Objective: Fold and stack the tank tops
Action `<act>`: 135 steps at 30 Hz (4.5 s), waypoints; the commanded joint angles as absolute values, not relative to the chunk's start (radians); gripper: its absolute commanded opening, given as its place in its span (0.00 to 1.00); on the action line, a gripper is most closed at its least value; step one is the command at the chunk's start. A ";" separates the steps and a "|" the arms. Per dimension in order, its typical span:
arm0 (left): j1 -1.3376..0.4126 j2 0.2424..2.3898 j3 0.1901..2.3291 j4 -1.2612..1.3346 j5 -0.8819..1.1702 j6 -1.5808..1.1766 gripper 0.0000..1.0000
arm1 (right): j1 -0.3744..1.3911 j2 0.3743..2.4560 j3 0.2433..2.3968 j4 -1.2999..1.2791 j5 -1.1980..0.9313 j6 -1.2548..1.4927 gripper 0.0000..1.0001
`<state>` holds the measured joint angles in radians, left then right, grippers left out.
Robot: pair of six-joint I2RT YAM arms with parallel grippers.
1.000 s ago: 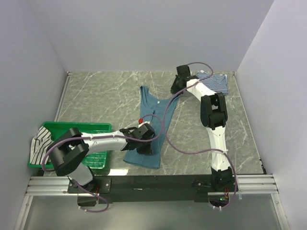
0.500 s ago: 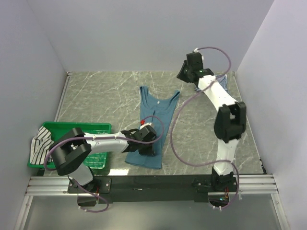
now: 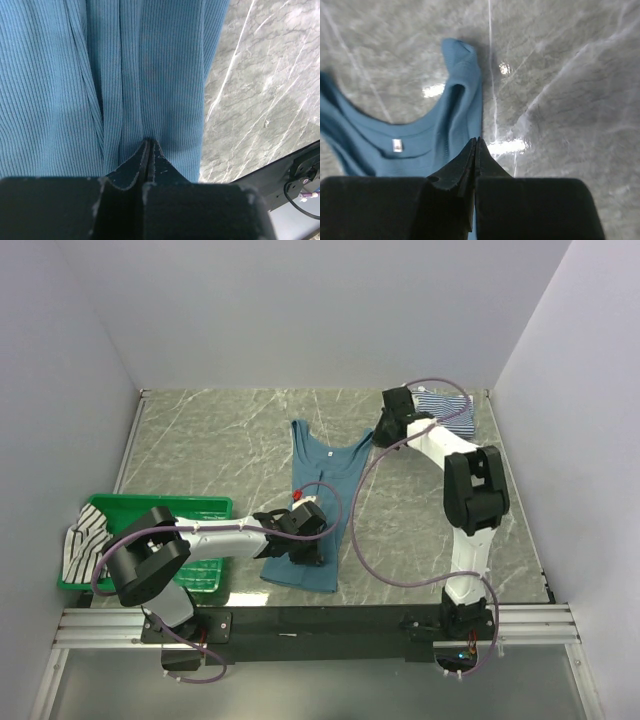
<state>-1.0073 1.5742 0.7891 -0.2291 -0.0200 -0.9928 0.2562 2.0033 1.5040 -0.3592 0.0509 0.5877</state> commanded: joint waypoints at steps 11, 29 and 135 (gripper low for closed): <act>-1.019 1.552 0.799 -0.262 0.003 -0.989 0.00 | 0.249 2.181 1.690 -0.316 0.003 0.618 0.01; -1.022 1.572 0.824 -0.265 0.020 -0.985 0.00 | 0.245 2.345 1.887 -0.469 -0.035 0.608 0.02; -0.345 2.637 2.192 -0.138 0.292 -0.925 0.14 | 0.268 2.502 2.025 0.031 -0.451 0.968 0.39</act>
<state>-0.3389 2.6221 2.1456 -0.0967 0.3153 -0.9230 0.2489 2.4622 1.9644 0.0715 -0.4534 1.0012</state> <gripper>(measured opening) 0.136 0.388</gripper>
